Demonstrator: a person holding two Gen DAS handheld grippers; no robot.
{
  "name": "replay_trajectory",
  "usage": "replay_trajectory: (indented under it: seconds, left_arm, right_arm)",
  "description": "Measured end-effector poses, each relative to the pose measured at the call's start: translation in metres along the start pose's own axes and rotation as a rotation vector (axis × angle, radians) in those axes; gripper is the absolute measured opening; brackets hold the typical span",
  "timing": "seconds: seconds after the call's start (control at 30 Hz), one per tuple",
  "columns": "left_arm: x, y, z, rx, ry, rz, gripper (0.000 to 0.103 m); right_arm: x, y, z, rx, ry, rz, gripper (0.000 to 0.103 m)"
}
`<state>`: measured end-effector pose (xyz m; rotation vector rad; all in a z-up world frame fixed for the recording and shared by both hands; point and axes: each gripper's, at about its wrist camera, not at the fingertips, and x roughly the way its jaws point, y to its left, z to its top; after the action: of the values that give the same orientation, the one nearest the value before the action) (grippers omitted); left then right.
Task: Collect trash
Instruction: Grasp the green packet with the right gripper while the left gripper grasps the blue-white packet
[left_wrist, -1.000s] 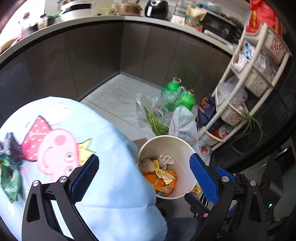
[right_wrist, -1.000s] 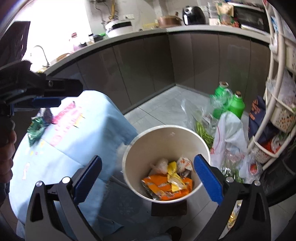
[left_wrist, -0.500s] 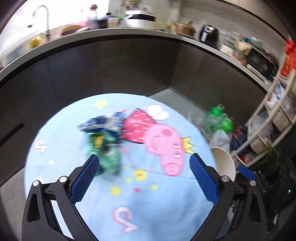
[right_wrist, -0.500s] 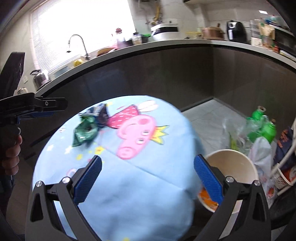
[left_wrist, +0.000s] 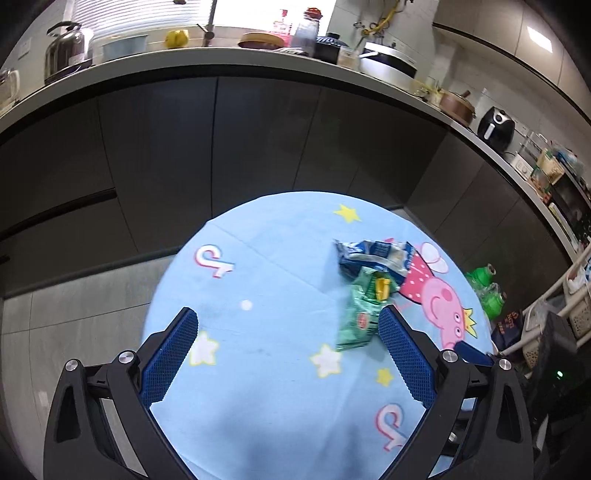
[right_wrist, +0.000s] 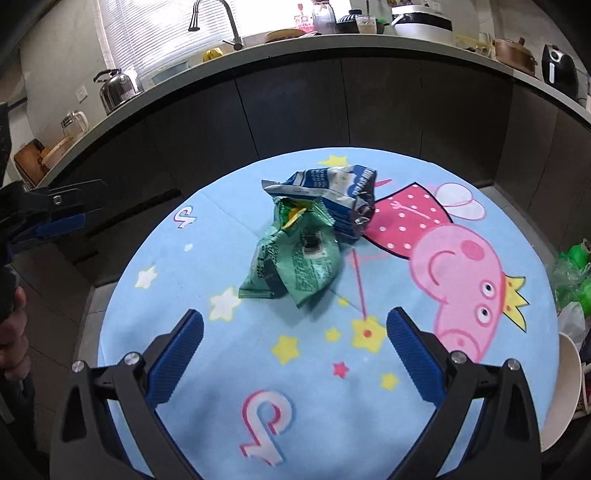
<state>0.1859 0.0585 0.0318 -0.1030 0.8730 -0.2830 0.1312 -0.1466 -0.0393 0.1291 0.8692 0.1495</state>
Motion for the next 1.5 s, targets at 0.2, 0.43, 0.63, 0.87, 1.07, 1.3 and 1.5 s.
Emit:
replay_trajectory:
  seconds: [0.2, 0.43, 0.63, 0.87, 1.07, 1.3, 1.5]
  left_arm:
    - [0.013, 0.02, 0.001, 0.0, 0.008, 0.006, 0.094]
    - [0.043, 0.016, 0.008, 0.032, 0.041, -0.022, 0.094]
    - [0.072, -0.016, 0.018, 0.107, 0.058, -0.095, 0.094]
    - [0.117, -0.079, 0.043, 0.297, 0.055, -0.203, 0.094]
    - [0.16, -0.13, 0.06, 0.377, 0.15, -0.292, 0.095]
    - [0.218, -0.151, 0.051, 0.444, 0.252, -0.163, 0.094]
    - [0.213, -0.14, 0.04, 0.405, 0.267, -0.189, 0.048]
  right_arm:
    - [0.056, 0.023, 0.021, -0.028, 0.036, -0.063, 0.09]
    - [0.07, 0.009, 0.023, 0.006, 0.034, -0.075, 0.024]
    - [0.029, -0.011, 0.001, -0.019, -0.019, -0.09, 0.016]
    - [-0.002, -0.048, -0.021, 0.053, -0.032, -0.105, 0.016]
    - [-0.017, -0.067, -0.023, 0.086, -0.049, -0.122, 0.017]
    - [-0.022, -0.089, -0.03, 0.128, -0.055, -0.121, 0.017]
    - [-0.022, -0.097, -0.034, 0.156, -0.058, -0.107, 0.017]
